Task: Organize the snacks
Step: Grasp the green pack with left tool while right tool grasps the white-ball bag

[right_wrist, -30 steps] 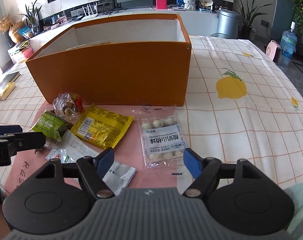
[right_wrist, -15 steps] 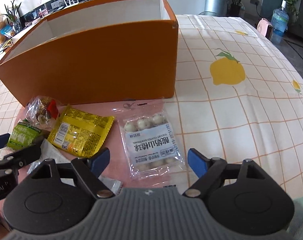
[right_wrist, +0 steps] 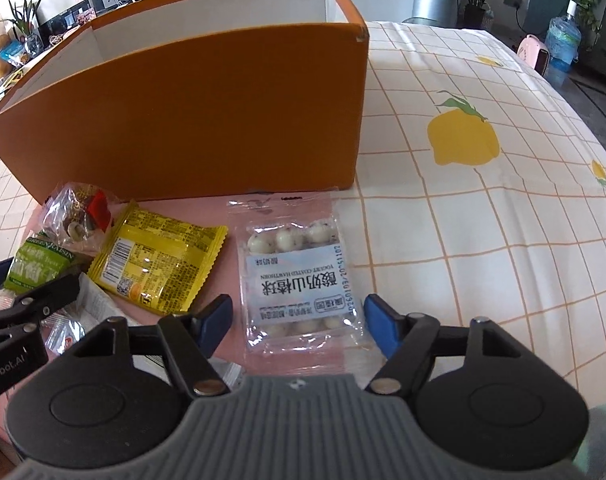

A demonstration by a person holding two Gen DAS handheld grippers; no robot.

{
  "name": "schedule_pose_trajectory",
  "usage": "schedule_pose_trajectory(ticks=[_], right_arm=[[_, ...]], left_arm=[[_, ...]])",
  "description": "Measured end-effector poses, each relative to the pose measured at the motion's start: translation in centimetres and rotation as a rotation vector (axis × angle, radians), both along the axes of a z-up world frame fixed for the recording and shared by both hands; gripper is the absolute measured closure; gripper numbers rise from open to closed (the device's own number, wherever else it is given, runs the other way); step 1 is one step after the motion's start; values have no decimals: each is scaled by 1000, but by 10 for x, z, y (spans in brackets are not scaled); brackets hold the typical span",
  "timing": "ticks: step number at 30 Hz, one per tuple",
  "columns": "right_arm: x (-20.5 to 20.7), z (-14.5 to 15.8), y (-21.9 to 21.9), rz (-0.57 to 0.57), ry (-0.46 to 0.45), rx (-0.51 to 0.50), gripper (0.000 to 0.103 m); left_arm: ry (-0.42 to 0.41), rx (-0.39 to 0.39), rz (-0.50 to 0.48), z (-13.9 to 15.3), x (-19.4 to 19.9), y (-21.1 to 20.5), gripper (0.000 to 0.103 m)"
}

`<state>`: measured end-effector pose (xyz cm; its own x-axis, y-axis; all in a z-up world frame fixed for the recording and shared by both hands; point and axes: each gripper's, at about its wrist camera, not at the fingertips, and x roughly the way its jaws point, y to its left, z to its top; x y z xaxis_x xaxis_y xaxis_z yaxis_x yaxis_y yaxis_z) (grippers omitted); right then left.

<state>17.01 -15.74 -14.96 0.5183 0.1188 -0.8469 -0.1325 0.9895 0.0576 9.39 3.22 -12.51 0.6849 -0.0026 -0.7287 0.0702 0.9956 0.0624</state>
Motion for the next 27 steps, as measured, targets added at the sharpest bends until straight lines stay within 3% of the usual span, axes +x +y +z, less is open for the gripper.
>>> schedule_pose_trajectory(ticks=[12,27], right_arm=[[-7,2,1,26,-8,12,44],[-37,18,-4,35,-55,34,44]], left_arm=[[0,0,9,6,-3,1,49],[-3,-62,31,28,-20,7,50]])
